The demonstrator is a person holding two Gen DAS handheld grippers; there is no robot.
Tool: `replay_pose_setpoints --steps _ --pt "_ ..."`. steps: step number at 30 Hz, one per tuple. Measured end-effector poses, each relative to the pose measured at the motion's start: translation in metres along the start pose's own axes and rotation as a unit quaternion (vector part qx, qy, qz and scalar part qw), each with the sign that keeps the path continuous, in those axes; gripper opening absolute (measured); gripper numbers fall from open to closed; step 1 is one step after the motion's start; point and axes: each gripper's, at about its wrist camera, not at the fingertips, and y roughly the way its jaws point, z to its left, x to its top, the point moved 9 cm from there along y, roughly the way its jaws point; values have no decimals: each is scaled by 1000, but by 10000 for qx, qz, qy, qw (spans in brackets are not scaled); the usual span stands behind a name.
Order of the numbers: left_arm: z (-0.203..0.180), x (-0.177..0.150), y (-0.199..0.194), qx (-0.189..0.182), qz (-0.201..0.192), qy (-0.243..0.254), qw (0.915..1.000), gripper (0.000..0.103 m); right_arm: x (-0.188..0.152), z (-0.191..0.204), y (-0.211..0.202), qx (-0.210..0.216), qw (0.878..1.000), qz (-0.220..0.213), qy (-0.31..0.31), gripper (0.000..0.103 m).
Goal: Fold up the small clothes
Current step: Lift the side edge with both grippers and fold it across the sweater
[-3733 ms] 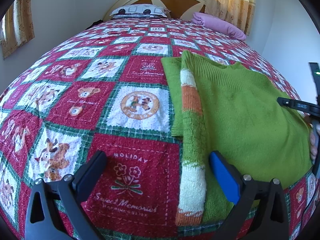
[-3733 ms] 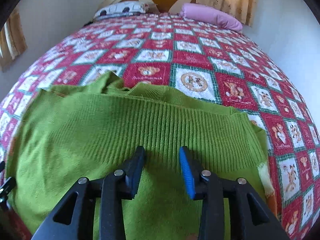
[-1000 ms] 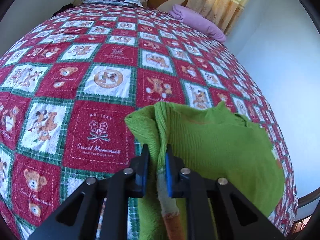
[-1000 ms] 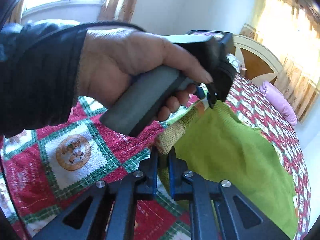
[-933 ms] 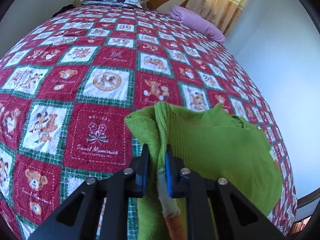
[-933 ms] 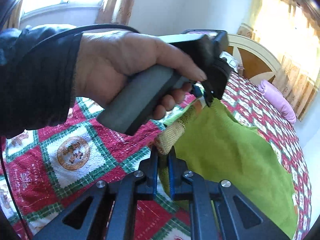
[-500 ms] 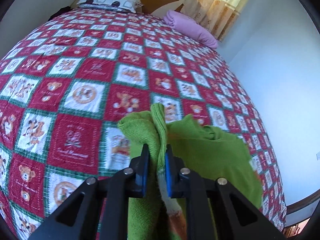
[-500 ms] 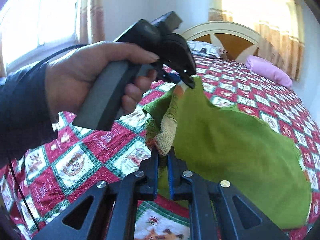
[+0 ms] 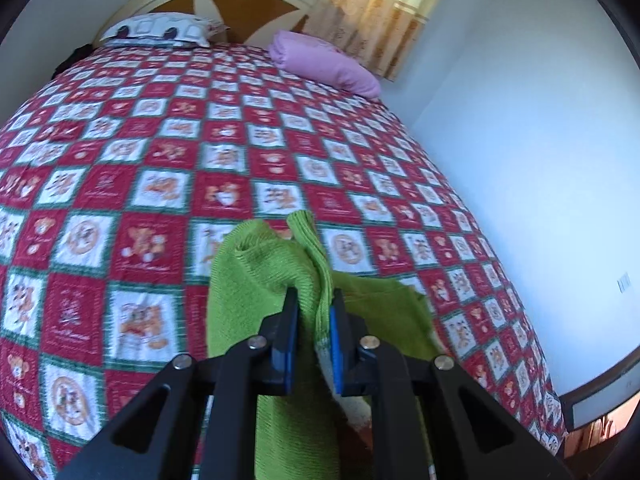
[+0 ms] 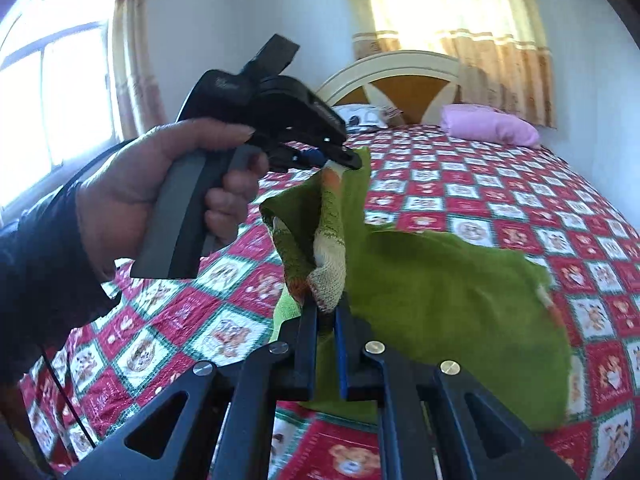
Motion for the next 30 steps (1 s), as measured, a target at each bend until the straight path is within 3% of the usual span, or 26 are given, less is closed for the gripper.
replay_pose_setpoints --steps 15,30 --pt "-83 -14 53 -277 441 456 9976 14 -21 -90 -30 -305 9955 142 890 6" --pt "-138 -54 121 -385 1026 824 9906 14 -68 -158 -38 -501 9796 463 1893 6"
